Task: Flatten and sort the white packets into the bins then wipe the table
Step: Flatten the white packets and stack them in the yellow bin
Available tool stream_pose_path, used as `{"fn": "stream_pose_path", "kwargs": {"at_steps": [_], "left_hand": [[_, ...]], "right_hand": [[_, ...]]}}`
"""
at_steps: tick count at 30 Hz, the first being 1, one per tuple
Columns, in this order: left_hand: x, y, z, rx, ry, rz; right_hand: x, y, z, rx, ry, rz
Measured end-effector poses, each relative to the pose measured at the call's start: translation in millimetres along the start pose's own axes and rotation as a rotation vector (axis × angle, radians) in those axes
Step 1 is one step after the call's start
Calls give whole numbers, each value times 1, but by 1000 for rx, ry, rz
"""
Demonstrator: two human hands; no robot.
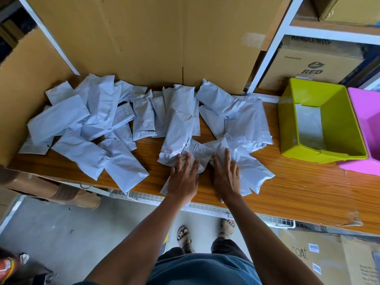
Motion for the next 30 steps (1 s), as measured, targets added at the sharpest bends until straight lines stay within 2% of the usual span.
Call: {"fn": "stream_pose_path", "kwargs": {"at_steps": [6, 14, 21, 30], "left_hand": [[-1, -1, 7, 42, 44, -31], [-26, 33, 59, 154, 76, -29], [-59, 115, 129, 256, 137, -119], [-81, 257, 177, 275, 145, -216]], "right_hand": [[1, 3, 8, -27, 75, 27], [-18, 16, 54, -15, 154, -20], [-41, 73, 121, 74, 213, -149], [-39, 193, 199, 123, 305, -340]]}}
Point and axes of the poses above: each hand's wrist, its own x-axis away from the middle knuckle, its own z-axis out of the back of the hand, y = z × x, the point moved 7 cm from there along -x, towards the middle knuckle, and after that the axes turned 15 degrees about z, right-handed, at the moved point
